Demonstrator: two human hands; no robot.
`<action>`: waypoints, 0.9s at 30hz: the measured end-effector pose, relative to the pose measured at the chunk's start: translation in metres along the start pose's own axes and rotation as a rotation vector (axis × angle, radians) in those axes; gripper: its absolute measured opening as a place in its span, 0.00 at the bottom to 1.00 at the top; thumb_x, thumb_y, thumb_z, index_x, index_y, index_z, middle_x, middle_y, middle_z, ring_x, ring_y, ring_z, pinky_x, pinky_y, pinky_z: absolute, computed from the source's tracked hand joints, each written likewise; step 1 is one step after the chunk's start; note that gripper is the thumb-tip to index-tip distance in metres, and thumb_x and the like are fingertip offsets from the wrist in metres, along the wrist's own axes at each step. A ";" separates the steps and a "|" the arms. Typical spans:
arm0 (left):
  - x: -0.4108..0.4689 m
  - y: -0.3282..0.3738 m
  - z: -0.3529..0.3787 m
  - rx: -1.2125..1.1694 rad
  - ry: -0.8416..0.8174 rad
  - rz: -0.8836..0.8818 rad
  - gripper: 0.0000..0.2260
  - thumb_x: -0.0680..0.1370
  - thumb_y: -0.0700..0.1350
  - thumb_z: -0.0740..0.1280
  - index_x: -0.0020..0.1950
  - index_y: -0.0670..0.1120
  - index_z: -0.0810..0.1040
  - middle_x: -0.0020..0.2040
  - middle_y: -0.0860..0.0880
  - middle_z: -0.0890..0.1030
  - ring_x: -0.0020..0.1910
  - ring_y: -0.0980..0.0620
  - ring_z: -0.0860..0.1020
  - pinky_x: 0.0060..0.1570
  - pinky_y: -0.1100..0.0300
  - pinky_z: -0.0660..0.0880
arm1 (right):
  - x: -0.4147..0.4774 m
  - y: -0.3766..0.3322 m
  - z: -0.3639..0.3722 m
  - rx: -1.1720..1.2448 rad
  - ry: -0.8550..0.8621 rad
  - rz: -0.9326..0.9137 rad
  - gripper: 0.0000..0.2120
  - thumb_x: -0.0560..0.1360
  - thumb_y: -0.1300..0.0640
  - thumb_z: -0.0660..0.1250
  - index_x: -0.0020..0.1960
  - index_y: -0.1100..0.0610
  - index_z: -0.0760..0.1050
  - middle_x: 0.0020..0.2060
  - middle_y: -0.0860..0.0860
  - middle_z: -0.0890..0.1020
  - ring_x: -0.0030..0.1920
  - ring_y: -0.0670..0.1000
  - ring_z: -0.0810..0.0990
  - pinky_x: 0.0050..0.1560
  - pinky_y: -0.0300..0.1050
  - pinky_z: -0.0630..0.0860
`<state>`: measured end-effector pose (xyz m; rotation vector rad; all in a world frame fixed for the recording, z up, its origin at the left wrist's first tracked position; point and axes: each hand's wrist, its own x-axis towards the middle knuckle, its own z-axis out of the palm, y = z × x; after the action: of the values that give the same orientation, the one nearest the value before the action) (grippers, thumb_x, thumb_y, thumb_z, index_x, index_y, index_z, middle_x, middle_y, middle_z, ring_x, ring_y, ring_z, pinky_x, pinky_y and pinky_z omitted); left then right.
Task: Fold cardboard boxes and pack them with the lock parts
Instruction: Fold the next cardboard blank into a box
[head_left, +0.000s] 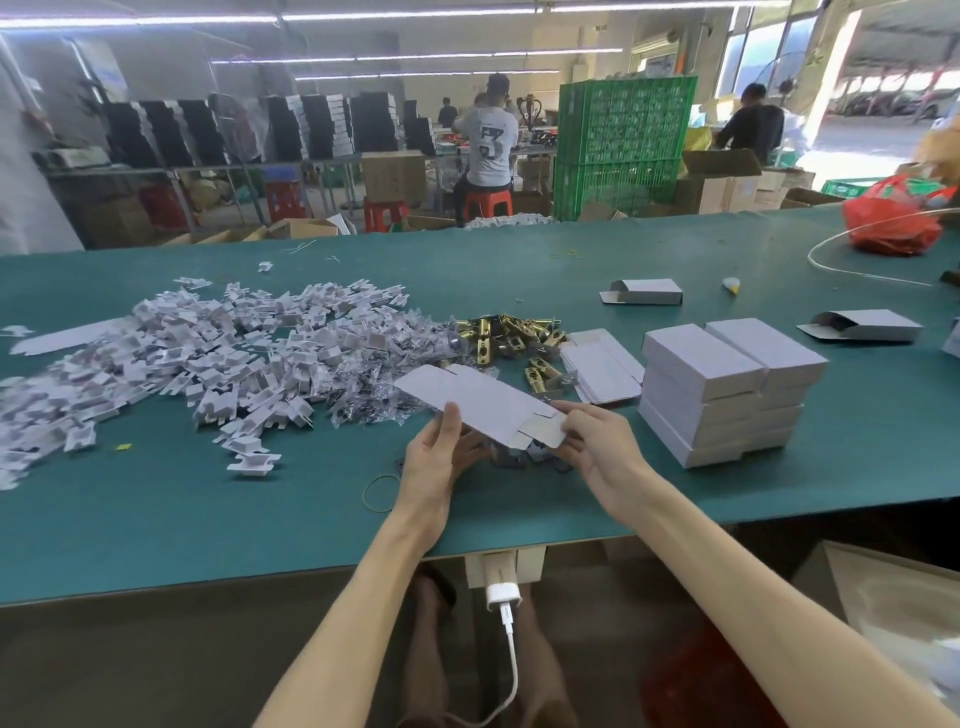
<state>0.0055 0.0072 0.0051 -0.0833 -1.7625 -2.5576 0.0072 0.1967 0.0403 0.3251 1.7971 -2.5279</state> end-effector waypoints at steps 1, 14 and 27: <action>0.001 0.001 0.000 -0.015 -0.006 -0.006 0.27 0.79 0.60 0.65 0.69 0.41 0.79 0.61 0.43 0.85 0.61 0.42 0.83 0.61 0.50 0.81 | 0.000 0.003 0.001 0.012 -0.008 0.009 0.14 0.79 0.71 0.57 0.58 0.63 0.79 0.50 0.60 0.86 0.48 0.57 0.86 0.40 0.44 0.83; -0.001 0.005 -0.007 -0.055 -0.249 -0.071 0.40 0.70 0.63 0.79 0.74 0.43 0.74 0.71 0.43 0.79 0.71 0.43 0.77 0.65 0.50 0.78 | -0.009 0.028 -0.010 -0.063 -0.133 -0.012 0.13 0.80 0.67 0.60 0.59 0.61 0.81 0.48 0.54 0.88 0.49 0.51 0.83 0.48 0.43 0.80; -0.005 0.000 -0.008 0.138 -0.349 -0.059 0.43 0.67 0.59 0.82 0.78 0.49 0.71 0.73 0.46 0.77 0.74 0.43 0.74 0.73 0.37 0.70 | -0.008 0.029 -0.017 0.035 -0.193 -0.004 0.18 0.77 0.65 0.69 0.66 0.55 0.78 0.56 0.53 0.85 0.52 0.50 0.84 0.47 0.44 0.82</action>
<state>0.0103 -0.0006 0.0020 -0.5098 -2.0785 -2.5769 0.0220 0.2017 0.0100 0.0741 1.6872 -2.4972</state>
